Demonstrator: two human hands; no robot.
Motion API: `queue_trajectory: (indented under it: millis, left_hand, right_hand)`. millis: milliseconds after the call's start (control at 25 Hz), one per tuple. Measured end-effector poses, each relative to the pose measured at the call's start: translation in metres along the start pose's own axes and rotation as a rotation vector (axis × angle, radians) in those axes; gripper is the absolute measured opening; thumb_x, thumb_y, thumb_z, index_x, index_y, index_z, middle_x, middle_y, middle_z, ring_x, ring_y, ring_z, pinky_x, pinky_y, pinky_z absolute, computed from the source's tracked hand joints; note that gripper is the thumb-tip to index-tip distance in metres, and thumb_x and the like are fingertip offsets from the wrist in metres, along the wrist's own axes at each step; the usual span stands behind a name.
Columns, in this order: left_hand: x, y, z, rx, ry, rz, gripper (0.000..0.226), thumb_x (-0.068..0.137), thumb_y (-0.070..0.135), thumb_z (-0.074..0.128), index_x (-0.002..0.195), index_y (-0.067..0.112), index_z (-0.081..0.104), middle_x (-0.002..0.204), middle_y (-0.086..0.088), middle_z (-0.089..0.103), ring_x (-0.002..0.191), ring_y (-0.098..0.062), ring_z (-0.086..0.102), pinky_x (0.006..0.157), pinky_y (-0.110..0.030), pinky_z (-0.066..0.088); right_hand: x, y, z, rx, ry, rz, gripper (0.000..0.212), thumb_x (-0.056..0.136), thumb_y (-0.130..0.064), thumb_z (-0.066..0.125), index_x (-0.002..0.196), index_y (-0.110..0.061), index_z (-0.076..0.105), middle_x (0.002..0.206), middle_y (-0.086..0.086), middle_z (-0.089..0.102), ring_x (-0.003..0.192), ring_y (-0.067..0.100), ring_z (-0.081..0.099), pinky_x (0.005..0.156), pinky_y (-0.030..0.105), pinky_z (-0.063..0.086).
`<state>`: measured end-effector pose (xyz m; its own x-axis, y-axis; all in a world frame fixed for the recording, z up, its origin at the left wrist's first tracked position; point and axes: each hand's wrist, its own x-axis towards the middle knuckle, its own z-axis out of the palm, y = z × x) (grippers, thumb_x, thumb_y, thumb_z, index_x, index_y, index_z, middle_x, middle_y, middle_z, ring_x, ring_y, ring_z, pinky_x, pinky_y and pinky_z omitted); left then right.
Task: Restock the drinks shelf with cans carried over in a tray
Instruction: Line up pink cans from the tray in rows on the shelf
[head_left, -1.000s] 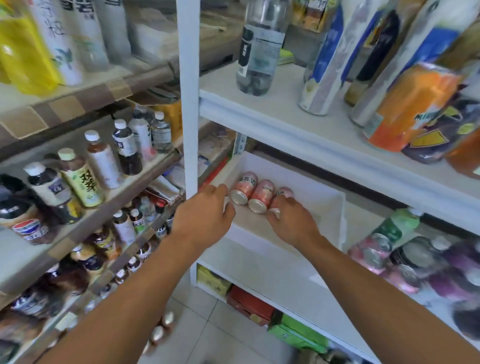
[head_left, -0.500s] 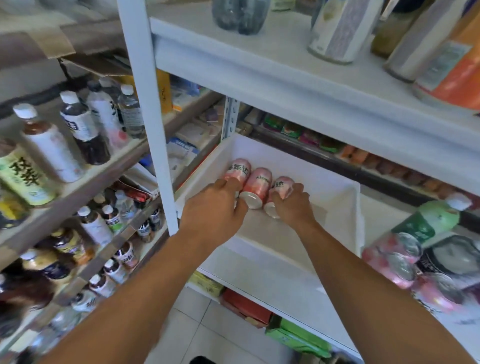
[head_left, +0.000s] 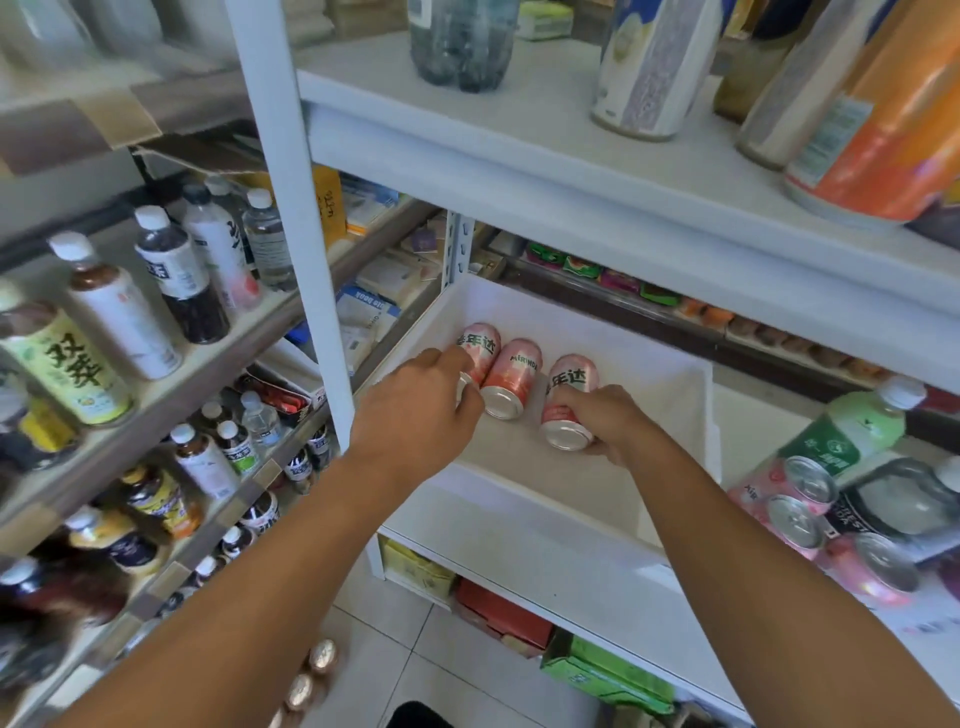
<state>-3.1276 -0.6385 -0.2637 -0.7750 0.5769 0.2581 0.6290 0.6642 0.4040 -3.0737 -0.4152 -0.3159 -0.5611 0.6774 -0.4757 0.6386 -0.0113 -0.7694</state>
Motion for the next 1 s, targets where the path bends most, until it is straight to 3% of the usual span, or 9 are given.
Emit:
queue_trajectory:
  millis: [80,160,280,400,560,720,1000]
  left_hand:
    - [-0.003,0.003,-0.020,-0.005,-0.006,-0.011,0.030,0.095,0.037,0.045,0.121,0.024,0.053,0.111,0.001,0.063,0.097,-0.024,0.062,0.073,-0.038,0.053]
    - [-0.007,0.006,-0.039,-0.010,-0.001,-0.019,0.030,0.095,0.037,0.045,0.120,0.024,0.054,0.112,0.001,0.063,0.096,-0.024,0.062,0.074,-0.040,0.053]
    - [-0.020,0.004,-0.071,-0.030,0.009,-0.073,0.030,0.095,0.037,0.046,0.121,0.024,0.054,0.116,0.002,0.062,0.098,-0.025,0.062,0.074,-0.042,0.053]
    - [-0.045,-0.008,-0.105,-0.025,0.010,-0.111,0.027,0.096,0.035,0.045,0.118,0.023,0.055,0.115,0.002,0.061,0.095,-0.026,0.061,0.070,-0.039,0.051]
    - [-0.084,-0.040,-0.150,0.038,0.055,-0.206,0.024,0.096,0.036,0.043,0.114,0.025,0.055,0.109,0.003,0.062,0.087,-0.024,0.059,0.066,-0.034,0.047]
    - [-0.133,-0.078,-0.207,0.057,0.143,-0.292,0.025,0.097,0.035,0.045,0.116,0.023,0.055,0.109,-0.001,0.062,0.090,-0.027,0.061,0.071,-0.041,0.053]
    - [-0.216,-0.140,-0.300,0.162,0.309,-0.480,0.027,0.096,0.037,0.043,0.114,0.022,0.057,0.114,-0.001,0.063,0.094,-0.028,0.062,0.071,-0.039,0.052]
  right_hand:
    - [-0.029,-0.011,-0.012,0.042,-0.056,-0.085,0.031,0.078,-0.032,0.071,0.102,-0.013,0.063,0.091,0.009,0.072,0.084,0.024,0.071,0.083,0.047,0.058]
    - [-0.058,-0.022,-0.018,0.125,-0.116,-0.163,0.020,0.084,-0.024,0.064,0.101,-0.015,0.059,0.097,0.009,0.070,0.089,0.025,0.069,0.085,0.046,0.056]
    - [-0.100,-0.034,-0.013,0.258,-0.327,-0.170,0.038,0.084,-0.019,0.056,0.120,-0.011,0.052,0.114,0.013,0.067,0.094,0.025,0.068,0.081,0.043,0.056]
    - [-0.141,-0.045,0.013,0.365,-0.550,-0.201,0.034,0.093,-0.013,0.056,0.126,-0.015,0.051,0.116,0.009,0.068,0.101,0.023,0.068,0.087,0.042,0.054]
    - [-0.190,-0.061,0.062,0.251,-0.623,-0.326,0.036,0.088,-0.011,0.069,0.119,-0.022,0.055,0.115,0.006,0.070,0.106,0.023,0.068,0.094,0.045,0.054]
    - [-0.243,-0.083,0.116,0.132,-0.684,-0.425,0.049,0.082,-0.011,0.075,0.124,-0.018,0.051,0.115,0.007,0.069,0.104,0.022,0.068,0.092,0.047,0.055]
    - [-0.337,-0.130,0.208,-0.075,-0.873,-0.646,0.061,0.075,-0.024,0.083,0.126,-0.021,0.051,0.113,-0.001,0.070,0.101,0.015,0.069,0.092,0.043,0.056]
